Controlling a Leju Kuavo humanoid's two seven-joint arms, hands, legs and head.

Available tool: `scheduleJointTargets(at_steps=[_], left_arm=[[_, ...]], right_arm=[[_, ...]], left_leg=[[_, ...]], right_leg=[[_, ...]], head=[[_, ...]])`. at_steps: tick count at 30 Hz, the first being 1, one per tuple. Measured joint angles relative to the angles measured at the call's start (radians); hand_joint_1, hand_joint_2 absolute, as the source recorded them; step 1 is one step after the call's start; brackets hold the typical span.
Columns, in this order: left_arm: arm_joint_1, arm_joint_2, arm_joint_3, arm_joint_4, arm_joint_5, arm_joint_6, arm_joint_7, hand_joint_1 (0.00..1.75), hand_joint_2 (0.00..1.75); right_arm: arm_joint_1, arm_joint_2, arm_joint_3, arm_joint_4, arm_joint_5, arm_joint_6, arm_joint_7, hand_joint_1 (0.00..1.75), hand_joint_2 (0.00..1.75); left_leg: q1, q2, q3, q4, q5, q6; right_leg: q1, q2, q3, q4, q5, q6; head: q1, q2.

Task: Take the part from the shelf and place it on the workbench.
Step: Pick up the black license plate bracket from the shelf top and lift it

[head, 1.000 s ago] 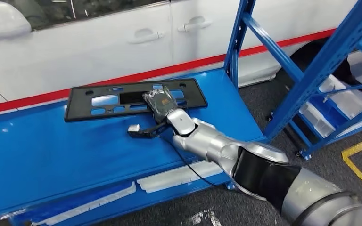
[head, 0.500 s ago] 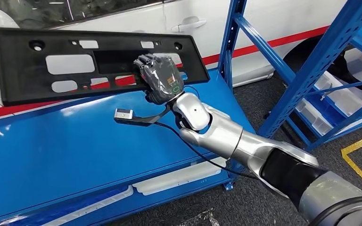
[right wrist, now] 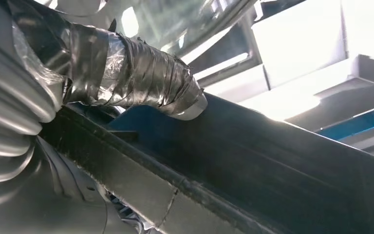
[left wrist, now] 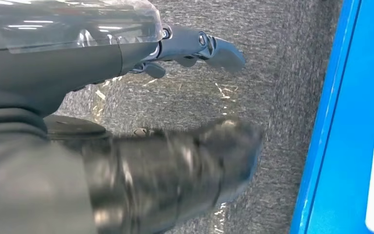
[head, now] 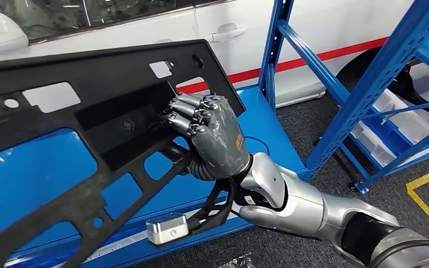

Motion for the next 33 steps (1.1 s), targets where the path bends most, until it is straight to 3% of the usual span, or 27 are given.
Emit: scheduleJointTargets(at_steps=[2,4,7,9,10,12,14,18,20,22,23,24,25,27,28,30,33], left_arm=[[0.000,0.008,-0.002,0.000,0.000,0.006,0.006,0.00,1.75],[-0.002,0.016,-0.003,0.000,-0.004,0.013,0.013,0.00,1.75],[-0.012,0.030,-0.010,0.000,-0.020,0.007,0.036,0.00,1.75],[-0.018,0.040,-0.022,0.000,-0.035,-0.008,0.054,0.00,1.75],[-0.020,0.045,-0.027,0.000,-0.044,-0.015,0.063,0.00,1.75],[-0.026,0.057,-0.039,0.000,-0.067,-0.028,0.085,0.00,1.75],[-0.036,0.072,-0.054,0.000,-0.092,-0.042,0.115,0.00,1.75],[-0.050,0.097,-0.090,0.000,-0.142,-0.072,0.194,0.00,1.75],[-0.052,0.104,-0.101,0.000,-0.151,-0.082,0.208,0.00,1.75],[-0.054,0.110,-0.108,0.000,-0.156,-0.092,0.208,0.00,1.75],[-0.054,0.111,-0.113,0.000,-0.160,-0.096,0.208,0.00,1.75],[-0.054,0.112,-0.117,0.000,-0.163,-0.099,0.207,0.00,1.75],[-0.054,0.112,-0.122,-0.001,-0.165,-0.102,0.207,0.00,1.75],[-0.053,0.112,-0.127,-0.002,-0.169,-0.104,0.207,0.00,1.75],[-0.054,0.114,-0.129,-0.003,-0.171,-0.105,0.205,0.00,1.75],[-0.052,0.119,-0.136,-0.004,-0.176,-0.105,0.200,0.00,1.75],[-0.046,0.127,-0.142,-0.005,-0.175,-0.099,0.190,0.00,1.75]], right_arm=[[0.027,0.000,0.000,-0.035,-0.038,-0.007,-0.022,1.75,1.75],[0.058,0.001,0.000,-0.066,-0.088,-0.026,-0.057,1.75,1.75],[0.101,0.010,0.000,-0.102,-0.185,-0.067,-0.128,1.75,1.75],[0.124,0.015,0.000,-0.110,-0.234,-0.077,-0.165,1.75,1.75],[0.134,0.017,0.000,-0.112,-0.253,-0.078,-0.179,1.75,1.75],[0.152,0.024,0.000,-0.113,-0.286,-0.078,-0.205,1.75,1.75],[0.170,0.032,0.000,-0.113,-0.310,-0.078,-0.226,1.75,1.75],[0.193,0.050,0.003,-0.104,-0.376,-0.081,-0.268,1.75,1.75],[0.198,0.057,0.004,-0.096,-0.410,-0.083,-0.286,1.75,1.75],[0.203,0.062,0.005,-0.089,-0.442,-0.086,-0.304,1.75,1.75],[0.207,0.064,0.005,-0.085,-0.458,-0.087,-0.316,1.75,1.75],[0.210,0.066,0.005,-0.082,-0.473,-0.089,-0.327,1.75,1.75],[0.212,0.068,0.005,-0.079,-0.486,-0.090,-0.336,1.75,1.75],[0.214,0.072,0.005,-0.074,-0.501,-0.090,-0.346,1.75,1.75],[0.214,0.074,0.005,-0.072,-0.505,-0.091,-0.350,1.75,1.75],[0.218,0.080,0.005,-0.069,-0.514,-0.092,-0.361,1.75,1.75],[0.227,0.085,0.005,-0.062,-0.555,-0.094,-0.390,1.75,1.75]], left_leg=[[0.001,-0.001,-0.002,0.006,-0.004,-0.004],[0.005,0.001,-0.014,0.037,-0.035,-0.009],[0.005,0.003,-0.072,0.200,-0.138,-0.009],[-0.002,0.003,-0.091,0.271,-0.166,0.004],[-0.009,0.003,-0.075,0.253,-0.152,0.014],[-0.031,0.002,-0.001,0.123,-0.094,0.040],[-0.049,0.002,0.060,0.005,-0.055,0.056],[-0.056,0.004,0.076,-0.061,-0.008,0.069],[-0.049,0.009,0.079,-0.100,0.024,0.073],[-0.043,0.012,0.065,-0.106,0.041,0.071],[-0.041,0.012,0.052,-0.099,0.045,0.068],[-0.038,0.013,0.037,-0.090,0.049,0.064],[-0.033,0.013,0.020,-0.077,0.052,0.061],[-0.023,0.013,-0.017,-0.043,0.054,0.051],[-0.020,0.013,-0.037,-0.022,0.053,0.045],[-0.021,0.010,-0.063,0.012,0.053,0.033],[-0.022,0.006,-0.081,0.029,0.058,0.025]], right_leg=[[0.002,-0.001,-0.002,0.002,0.002,-0.019],[0.004,-0.004,-0.004,0.001,0.007,-0.031],[0.013,-0.009,-0.007,0.000,0.012,-0.039],[0.023,-0.012,-0.010,0.000,0.015,-0.043],[0.026,-0.012,-0.012,0.000,0.017,-0.046],[0.028,-0.012,-0.014,-0.002,0.021,-0.051],[0.025,-0.013,-0.015,-0.009,0.031,-0.049],[0.018,-0.016,-0.018,-0.029,0.049,-0.033],[0.022,-0.015,-0.028,0.004,0.003,-0.030],[0.022,-0.015,-0.052,0.104,-0.080,-0.023],[0.020,-0.015,-0.061,0.157,-0.106,-0.017],[0.017,-0.015,-0.061,0.191,-0.111,-0.011],[0.013,-0.015,-0.048,0.195,-0.096,-0.003],[0.003,-0.017,0.015,0.115,-0.051,0.017],[0.002,-0.017,0.049,0.060,-0.047,0.024],[0.004,-0.015,0.081,0.001,-0.061,0.017],[0.006,-0.014,0.064,0.004,-0.054,-0.017]], head=[[0.000,0.000],[0.000,0.000],[-0.003,0.000],[-0.004,0.000],[-0.005,0.000],[-0.005,0.000],[-0.008,0.000],[-0.025,0.000],[-0.035,0.000],[-0.046,0.000],[-0.053,0.000],[-0.062,0.000],[-0.072,0.000],[-0.083,0.000],[-0.084,0.000],[-0.090,0.000],[-0.125,0.000]])
